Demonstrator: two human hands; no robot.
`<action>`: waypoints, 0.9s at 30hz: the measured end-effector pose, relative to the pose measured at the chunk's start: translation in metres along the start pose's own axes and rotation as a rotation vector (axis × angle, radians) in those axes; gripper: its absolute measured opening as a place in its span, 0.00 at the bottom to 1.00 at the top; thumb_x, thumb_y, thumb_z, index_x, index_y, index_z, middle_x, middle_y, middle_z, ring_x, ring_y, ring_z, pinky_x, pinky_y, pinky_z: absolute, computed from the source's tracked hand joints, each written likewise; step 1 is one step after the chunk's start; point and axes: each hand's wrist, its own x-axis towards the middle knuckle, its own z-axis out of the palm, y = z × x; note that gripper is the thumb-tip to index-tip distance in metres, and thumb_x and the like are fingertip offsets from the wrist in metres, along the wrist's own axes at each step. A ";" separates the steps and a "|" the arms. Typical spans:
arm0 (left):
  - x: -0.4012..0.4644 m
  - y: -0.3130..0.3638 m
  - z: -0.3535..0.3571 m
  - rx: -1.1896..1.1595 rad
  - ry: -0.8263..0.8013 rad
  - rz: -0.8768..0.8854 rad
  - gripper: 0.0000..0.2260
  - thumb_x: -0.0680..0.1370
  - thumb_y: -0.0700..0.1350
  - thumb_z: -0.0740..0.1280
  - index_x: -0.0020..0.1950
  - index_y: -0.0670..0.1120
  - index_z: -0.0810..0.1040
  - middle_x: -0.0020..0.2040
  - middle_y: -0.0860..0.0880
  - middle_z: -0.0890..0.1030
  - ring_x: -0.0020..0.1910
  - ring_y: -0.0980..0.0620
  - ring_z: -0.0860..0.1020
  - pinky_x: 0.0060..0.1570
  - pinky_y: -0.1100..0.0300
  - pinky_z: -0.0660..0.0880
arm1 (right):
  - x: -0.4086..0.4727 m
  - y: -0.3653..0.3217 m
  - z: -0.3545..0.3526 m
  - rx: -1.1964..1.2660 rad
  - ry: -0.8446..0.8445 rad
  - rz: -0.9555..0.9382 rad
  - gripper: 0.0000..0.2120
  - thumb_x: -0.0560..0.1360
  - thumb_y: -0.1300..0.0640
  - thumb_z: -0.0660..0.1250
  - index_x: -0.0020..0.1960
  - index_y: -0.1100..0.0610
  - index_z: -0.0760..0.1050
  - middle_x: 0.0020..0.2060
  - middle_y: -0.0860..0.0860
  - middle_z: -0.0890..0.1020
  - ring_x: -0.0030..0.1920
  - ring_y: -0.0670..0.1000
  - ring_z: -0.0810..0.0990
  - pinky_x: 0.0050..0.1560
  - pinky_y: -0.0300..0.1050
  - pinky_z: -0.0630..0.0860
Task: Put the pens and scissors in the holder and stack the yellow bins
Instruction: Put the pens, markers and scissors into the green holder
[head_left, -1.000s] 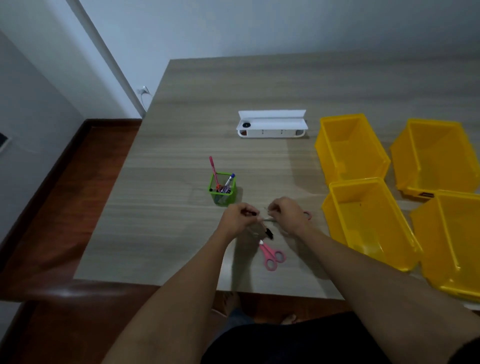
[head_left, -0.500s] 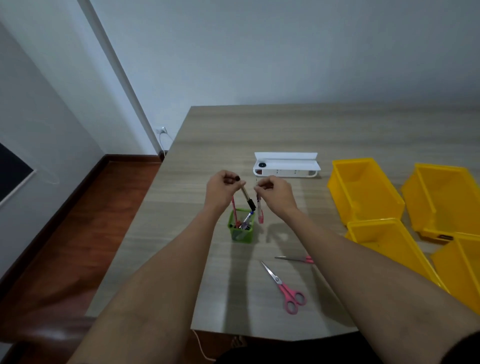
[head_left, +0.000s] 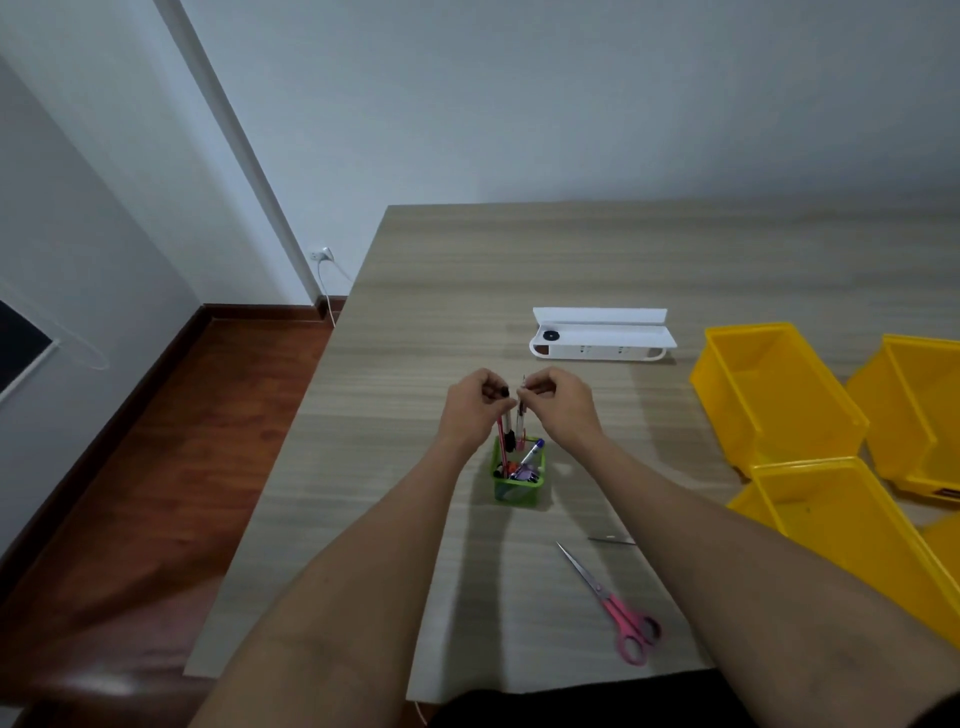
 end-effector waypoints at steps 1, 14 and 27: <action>0.001 -0.004 0.002 0.010 -0.013 -0.002 0.11 0.71 0.37 0.75 0.50 0.37 0.79 0.36 0.52 0.77 0.35 0.57 0.75 0.35 0.75 0.73 | 0.001 0.003 0.003 -0.007 -0.001 0.012 0.07 0.73 0.63 0.72 0.50 0.63 0.79 0.42 0.55 0.83 0.39 0.50 0.81 0.38 0.30 0.75; 0.014 0.025 0.005 0.028 0.013 0.110 0.11 0.72 0.43 0.75 0.51 0.41 0.79 0.43 0.46 0.79 0.39 0.52 0.76 0.42 0.60 0.76 | 0.003 0.015 -0.033 -0.011 0.077 0.075 0.10 0.72 0.57 0.73 0.51 0.60 0.80 0.44 0.53 0.83 0.43 0.48 0.80 0.44 0.37 0.76; -0.055 0.020 0.118 -0.001 -0.200 0.061 0.09 0.72 0.39 0.74 0.49 0.38 0.80 0.35 0.50 0.75 0.33 0.59 0.72 0.35 0.74 0.72 | -0.052 0.118 -0.124 -0.285 0.117 0.342 0.08 0.71 0.66 0.68 0.48 0.63 0.82 0.46 0.61 0.85 0.52 0.60 0.82 0.54 0.51 0.76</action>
